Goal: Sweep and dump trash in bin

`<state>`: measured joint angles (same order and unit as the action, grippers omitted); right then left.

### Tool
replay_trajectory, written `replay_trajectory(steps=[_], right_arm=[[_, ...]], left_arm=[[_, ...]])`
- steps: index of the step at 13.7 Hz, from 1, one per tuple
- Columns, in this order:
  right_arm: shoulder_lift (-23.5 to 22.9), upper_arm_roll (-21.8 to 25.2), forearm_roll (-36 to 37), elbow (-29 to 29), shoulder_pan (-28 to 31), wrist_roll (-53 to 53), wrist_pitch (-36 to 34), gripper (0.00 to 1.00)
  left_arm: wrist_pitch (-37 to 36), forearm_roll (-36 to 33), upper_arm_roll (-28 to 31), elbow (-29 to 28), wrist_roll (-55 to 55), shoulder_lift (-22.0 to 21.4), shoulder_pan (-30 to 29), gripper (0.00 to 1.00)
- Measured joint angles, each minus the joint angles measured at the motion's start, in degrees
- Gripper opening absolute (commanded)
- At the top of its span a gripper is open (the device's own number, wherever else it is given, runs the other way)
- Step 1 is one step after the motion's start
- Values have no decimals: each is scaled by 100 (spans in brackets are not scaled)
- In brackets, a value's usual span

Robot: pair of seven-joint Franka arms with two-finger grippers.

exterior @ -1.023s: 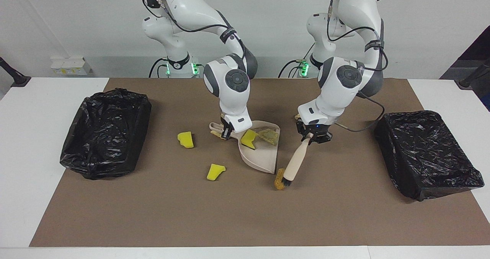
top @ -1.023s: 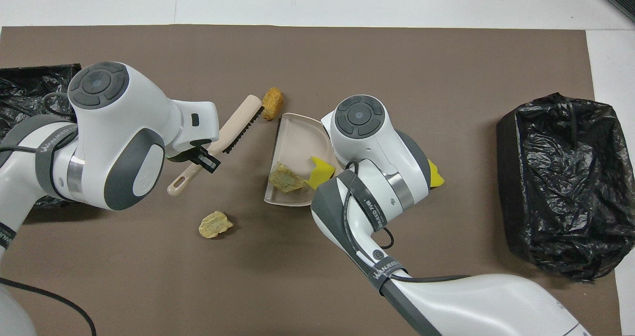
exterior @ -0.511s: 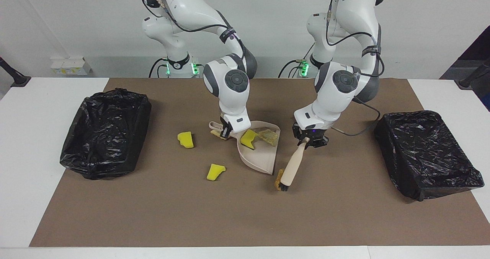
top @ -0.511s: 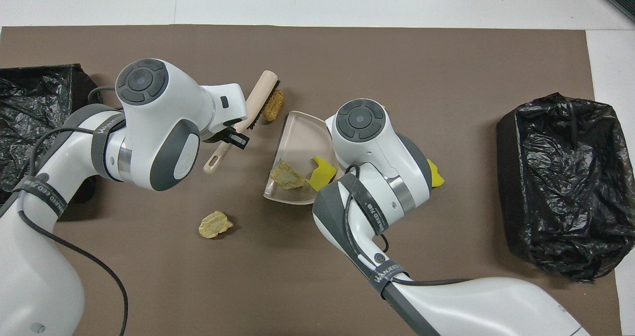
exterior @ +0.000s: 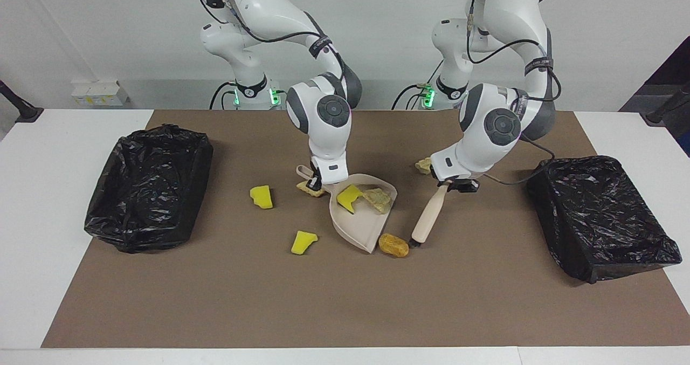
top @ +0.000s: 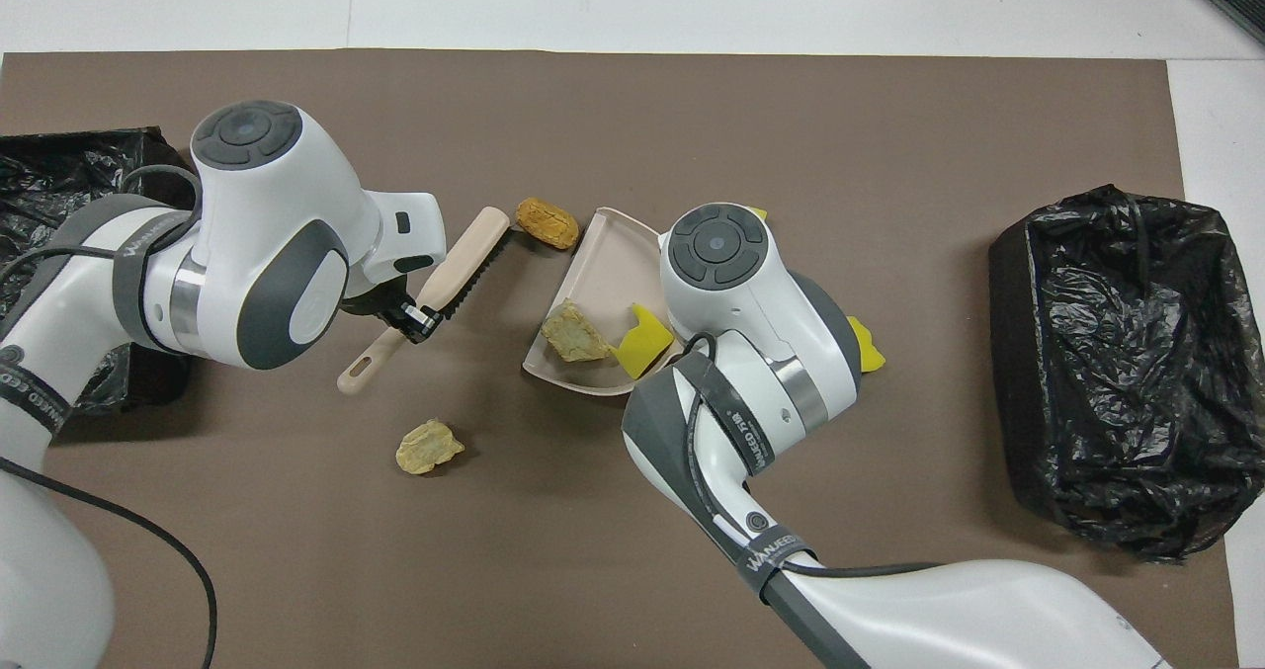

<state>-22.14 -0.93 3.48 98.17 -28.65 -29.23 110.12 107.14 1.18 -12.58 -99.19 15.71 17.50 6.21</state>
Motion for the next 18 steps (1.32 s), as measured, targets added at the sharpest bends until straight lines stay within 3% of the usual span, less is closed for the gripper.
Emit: replay_trajectory(steps=[4,10,18], right_arm=[[1,-2,0,2,-1,0,9,0],[1,-12,0,31,-163,30,56,0],[1,-11,1,49,-173,71,67,0]], left_arm=[[953,0,12,-12,12,267,-194,0],[1120,3,-90,-9,12,397,201,0],[-783,10,-227,2,312,-86,686,0]])
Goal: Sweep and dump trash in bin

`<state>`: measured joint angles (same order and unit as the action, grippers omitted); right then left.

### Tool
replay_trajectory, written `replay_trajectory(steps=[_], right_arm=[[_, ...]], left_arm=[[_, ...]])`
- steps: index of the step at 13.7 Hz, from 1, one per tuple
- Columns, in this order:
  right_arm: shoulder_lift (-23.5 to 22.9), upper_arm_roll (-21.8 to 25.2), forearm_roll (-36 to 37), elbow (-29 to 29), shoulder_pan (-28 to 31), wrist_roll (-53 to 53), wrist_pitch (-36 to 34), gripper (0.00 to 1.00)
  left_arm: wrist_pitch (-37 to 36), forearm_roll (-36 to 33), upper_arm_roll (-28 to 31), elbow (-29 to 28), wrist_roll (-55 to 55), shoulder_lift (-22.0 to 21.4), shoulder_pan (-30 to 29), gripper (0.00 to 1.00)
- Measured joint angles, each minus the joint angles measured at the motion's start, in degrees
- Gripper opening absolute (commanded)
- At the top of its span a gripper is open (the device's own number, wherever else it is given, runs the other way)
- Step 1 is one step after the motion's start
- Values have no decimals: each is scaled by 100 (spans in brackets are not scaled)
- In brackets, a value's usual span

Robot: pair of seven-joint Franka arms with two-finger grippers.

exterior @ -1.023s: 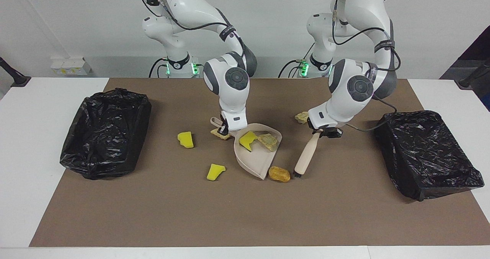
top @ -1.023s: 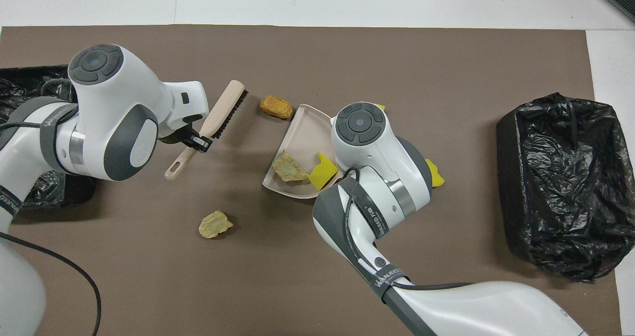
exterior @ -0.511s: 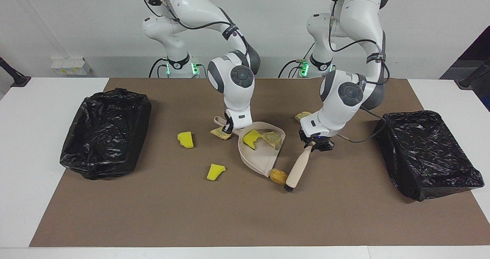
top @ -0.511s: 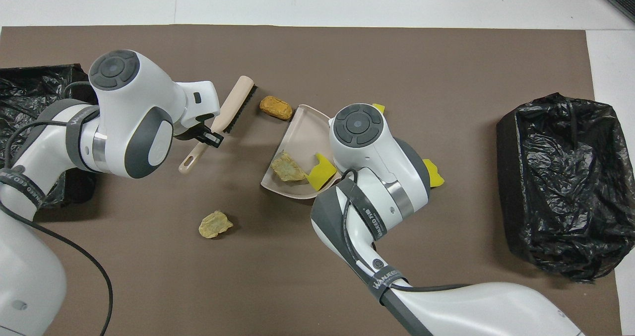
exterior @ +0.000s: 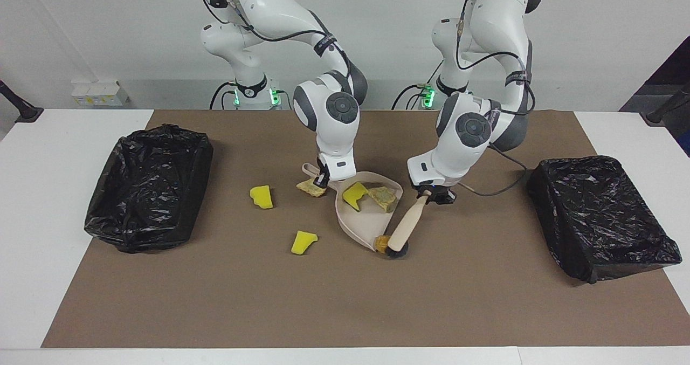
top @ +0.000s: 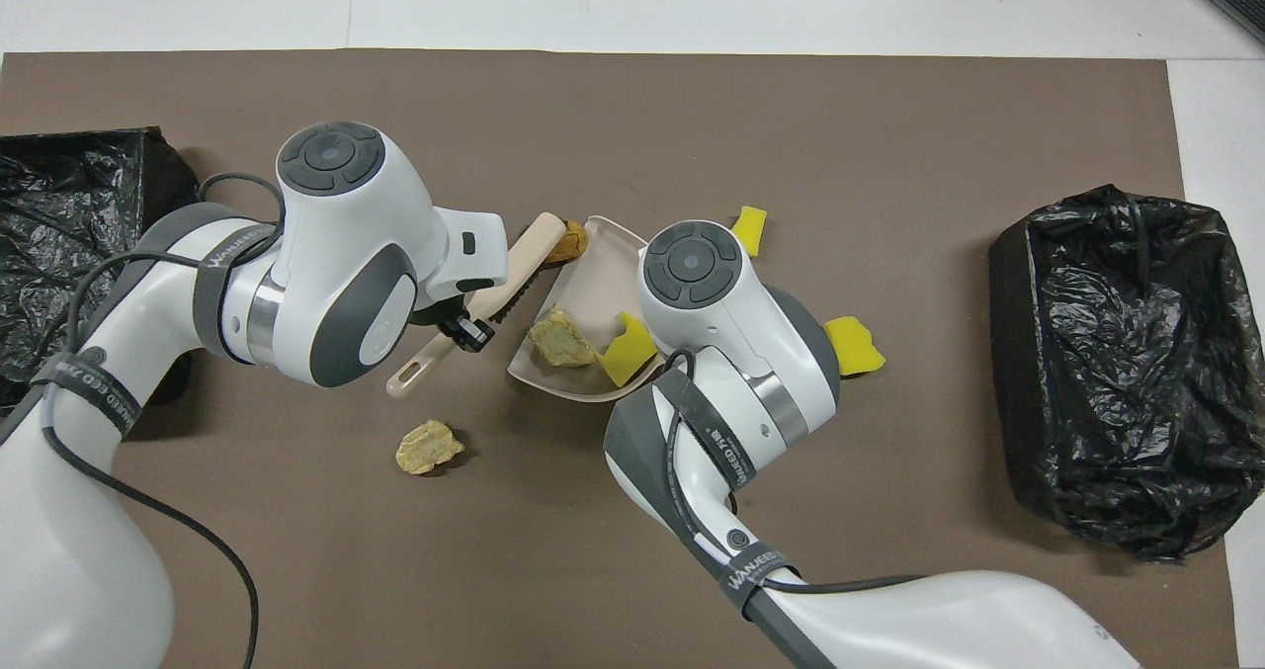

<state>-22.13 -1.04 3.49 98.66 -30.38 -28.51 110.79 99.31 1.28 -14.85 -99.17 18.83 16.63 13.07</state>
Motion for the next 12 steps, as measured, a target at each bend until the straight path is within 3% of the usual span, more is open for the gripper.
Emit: replay_trajectory(steps=[6,8,12], right_arm=[[0,0,0,0,0,0,2,0],[0,0,0,0,0,0,2,0],[0,0,14,2,1,-134,37,0]], left_arm=[[-316,97,-47,-2,-248,-234,680,0],[-517,97,21,3,-393,-457,516,0],[-939,98,107,-137,-1802,-1244,-131,0]])
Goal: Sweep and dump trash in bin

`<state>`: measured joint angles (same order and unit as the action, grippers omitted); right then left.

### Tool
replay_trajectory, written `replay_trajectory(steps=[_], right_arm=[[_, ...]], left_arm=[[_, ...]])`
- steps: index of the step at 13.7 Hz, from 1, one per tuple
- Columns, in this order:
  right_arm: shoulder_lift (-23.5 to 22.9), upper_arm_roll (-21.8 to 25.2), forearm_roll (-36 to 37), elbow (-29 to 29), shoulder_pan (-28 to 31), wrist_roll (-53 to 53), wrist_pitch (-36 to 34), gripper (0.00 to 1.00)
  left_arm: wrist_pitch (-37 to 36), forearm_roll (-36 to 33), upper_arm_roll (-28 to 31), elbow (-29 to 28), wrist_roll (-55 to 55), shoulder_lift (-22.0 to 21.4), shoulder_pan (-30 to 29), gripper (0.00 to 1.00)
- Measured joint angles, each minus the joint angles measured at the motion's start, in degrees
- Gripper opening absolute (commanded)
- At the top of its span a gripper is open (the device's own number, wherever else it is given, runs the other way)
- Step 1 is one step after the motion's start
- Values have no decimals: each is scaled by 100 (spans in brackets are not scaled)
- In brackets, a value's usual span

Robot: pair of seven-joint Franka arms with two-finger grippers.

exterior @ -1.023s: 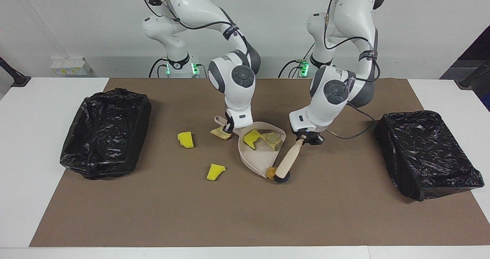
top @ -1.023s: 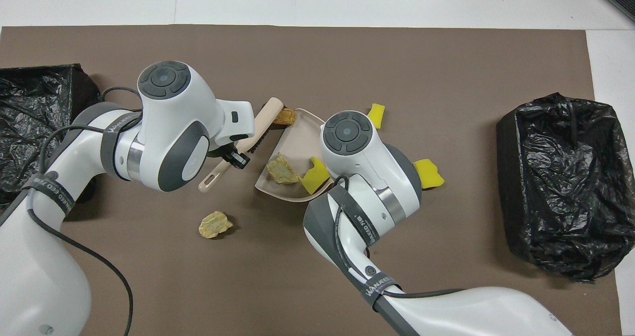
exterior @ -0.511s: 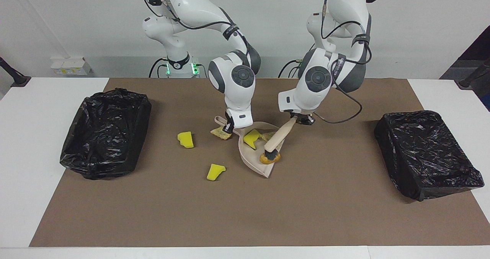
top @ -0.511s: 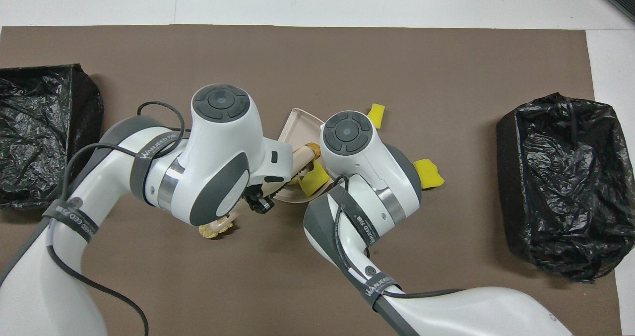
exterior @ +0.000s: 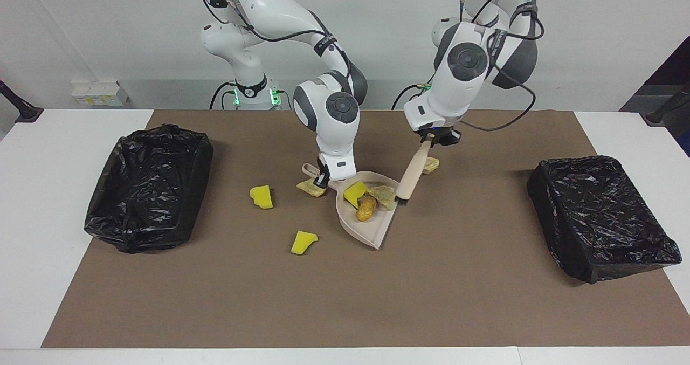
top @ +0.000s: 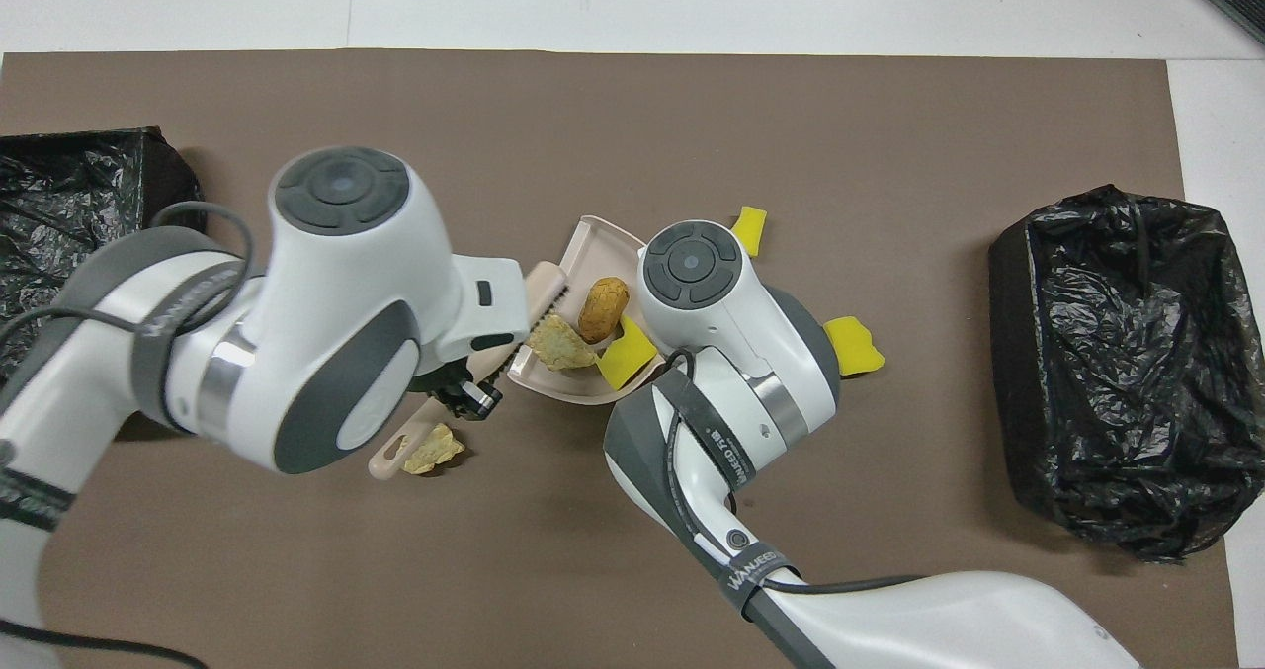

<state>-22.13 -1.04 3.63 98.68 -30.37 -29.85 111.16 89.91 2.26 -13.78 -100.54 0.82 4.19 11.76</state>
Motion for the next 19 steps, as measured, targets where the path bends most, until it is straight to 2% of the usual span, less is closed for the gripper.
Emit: replay_trajectory(steps=[2,6,9,11,15,19], right_arm=[[-3,7,8,55,42,-627,247,0],[-15,9,138,309,232,-2131,921,0],[-12,7,261,334,244,-2289,885,0],[2,5,280,283,225,-2289,525,0],[17,-6,622,-94,-30,-1981,-519,0],[23,-7,763,-127,-121,-1918,-593,0]], left_arm=[[-55,0,12,-419,-762,-352,-167,0],[-11,1,16,-1990,-1640,-1250,-325,0],[286,11,28,-2954,-2535,-1939,-403,0],[610,122,-1,-3489,-2846,-2263,-396,0],[1748,494,-79,-4373,-3415,-2385,11,0],[2459,831,-100,-4577,-3930,-2333,369,0]])
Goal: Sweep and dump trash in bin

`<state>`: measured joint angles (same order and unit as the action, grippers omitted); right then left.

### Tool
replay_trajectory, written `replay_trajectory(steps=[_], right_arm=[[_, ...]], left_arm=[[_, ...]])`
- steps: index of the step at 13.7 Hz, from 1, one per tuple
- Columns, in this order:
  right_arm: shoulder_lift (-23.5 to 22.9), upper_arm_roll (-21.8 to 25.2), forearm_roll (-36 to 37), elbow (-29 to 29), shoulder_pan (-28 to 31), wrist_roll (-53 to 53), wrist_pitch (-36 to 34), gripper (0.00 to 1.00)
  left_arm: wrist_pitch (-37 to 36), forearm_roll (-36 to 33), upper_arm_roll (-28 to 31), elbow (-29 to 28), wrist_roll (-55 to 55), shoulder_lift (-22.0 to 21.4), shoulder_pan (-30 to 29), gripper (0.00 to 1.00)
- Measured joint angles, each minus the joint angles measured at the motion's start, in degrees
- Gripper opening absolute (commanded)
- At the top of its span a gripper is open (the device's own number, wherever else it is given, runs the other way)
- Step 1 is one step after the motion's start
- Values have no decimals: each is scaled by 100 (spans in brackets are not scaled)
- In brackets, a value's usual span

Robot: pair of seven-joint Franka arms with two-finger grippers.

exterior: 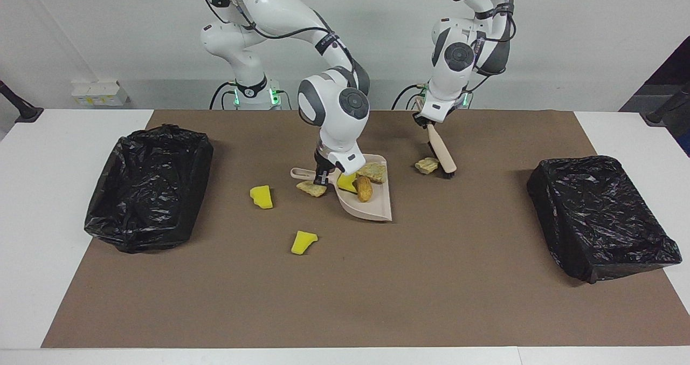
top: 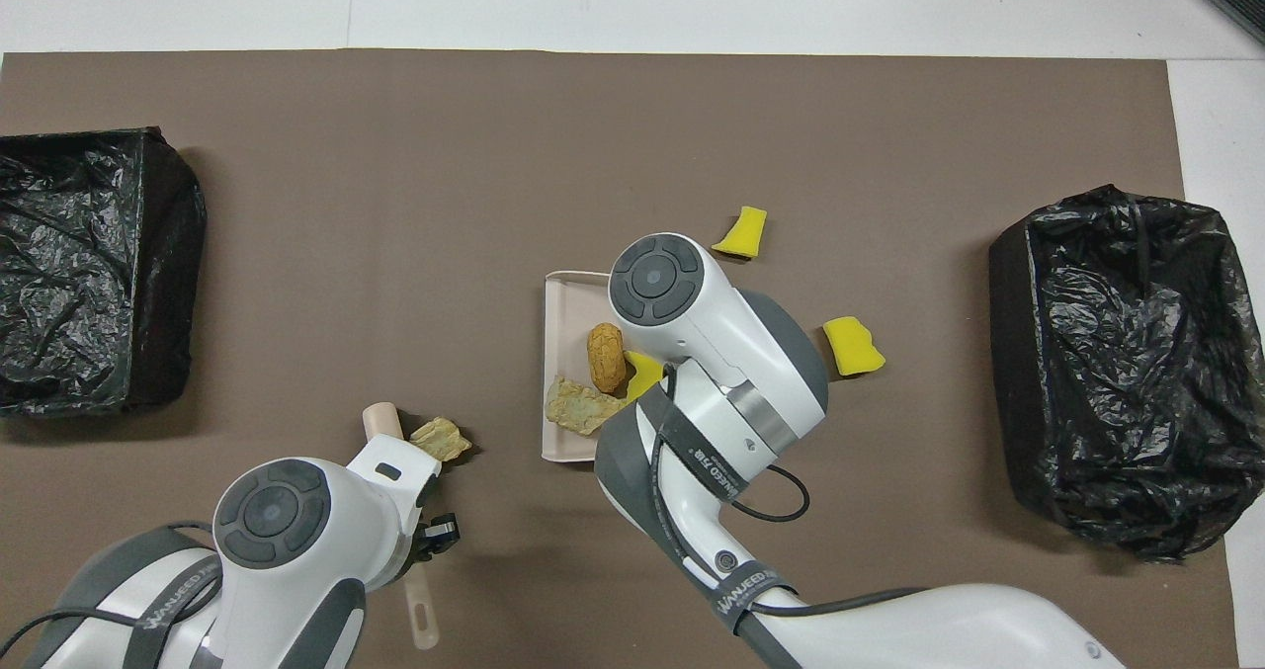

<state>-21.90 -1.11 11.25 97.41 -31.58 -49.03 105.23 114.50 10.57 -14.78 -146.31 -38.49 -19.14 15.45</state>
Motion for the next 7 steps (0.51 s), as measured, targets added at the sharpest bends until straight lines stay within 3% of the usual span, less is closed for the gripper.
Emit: replay_trajectory(steps=[7], right_arm=[[-3,12,43,19,37,0,3,0]], left_arm=[[1301,502,-17,38,-77,538,442,0]])
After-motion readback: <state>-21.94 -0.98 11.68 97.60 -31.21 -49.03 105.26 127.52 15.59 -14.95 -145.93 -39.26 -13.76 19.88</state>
